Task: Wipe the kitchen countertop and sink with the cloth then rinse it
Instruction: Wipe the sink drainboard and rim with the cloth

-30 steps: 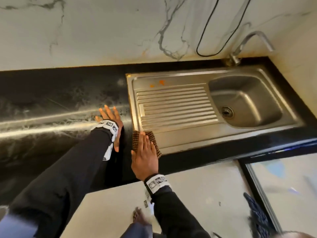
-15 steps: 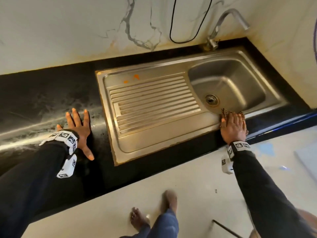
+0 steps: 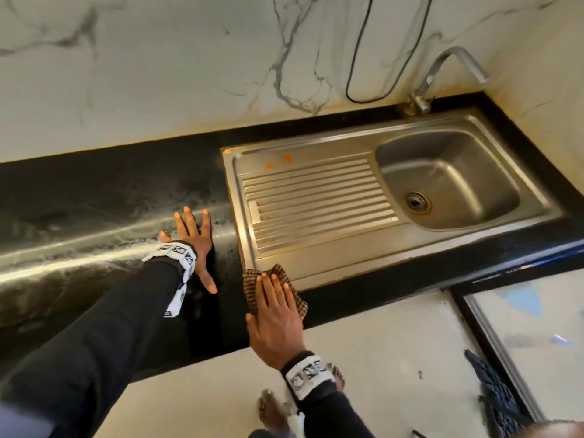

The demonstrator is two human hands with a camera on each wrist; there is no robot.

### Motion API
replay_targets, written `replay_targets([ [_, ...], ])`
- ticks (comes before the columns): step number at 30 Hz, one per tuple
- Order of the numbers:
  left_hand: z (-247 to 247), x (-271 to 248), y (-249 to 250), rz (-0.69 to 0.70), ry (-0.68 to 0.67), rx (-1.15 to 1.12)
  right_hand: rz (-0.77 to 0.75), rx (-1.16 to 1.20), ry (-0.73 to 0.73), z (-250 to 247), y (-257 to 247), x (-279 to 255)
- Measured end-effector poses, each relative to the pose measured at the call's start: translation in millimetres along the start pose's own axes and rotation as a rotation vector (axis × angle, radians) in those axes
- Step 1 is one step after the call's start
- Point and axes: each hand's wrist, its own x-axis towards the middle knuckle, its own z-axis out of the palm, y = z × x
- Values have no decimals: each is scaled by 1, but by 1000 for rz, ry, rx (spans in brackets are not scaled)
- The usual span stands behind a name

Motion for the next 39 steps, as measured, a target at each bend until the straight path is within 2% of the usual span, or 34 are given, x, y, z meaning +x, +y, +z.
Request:
replay_targets([
  [2, -7, -6, -4, 20, -2, -15, -154, -88, -58, -4, 19, 7],
  [4, -16, -6, -13, 65, 6, -27, -238, -155, -113, -5, 26, 19],
  [6, -23, 3, -27, 99, 43, -69, -228, -172, -202, -3, 22, 39],
  [8, -37, 14, -38, 68, 96, -143, -182, -137, -225, 0, 12, 70],
  [11, -66, 36, -61, -84, 151, -214, -142, -131, -196, -12, -8, 155],
  [14, -70, 57, -74, -196, 170, -264, -134, -156, -205, -32, -19, 236],
  [22, -55, 89, -82, -135, 222, -308, -153, -315, -173, -73, -28, 408],
  [26, -49, 91, -91, -164, 191, -312, -208, -300, -214, -59, -57, 425],
  [30, -48, 91, -95, -155, 167, -311, -368, -362, -280, -44, -70, 414],
  [35, -51, 93, -100, -159, 138, -293, -555, -432, -352, -51, -96, 463],
  [39, -63, 96, -93, -189, 124, -262, -595, -530, -323, -50, -118, 496],
])
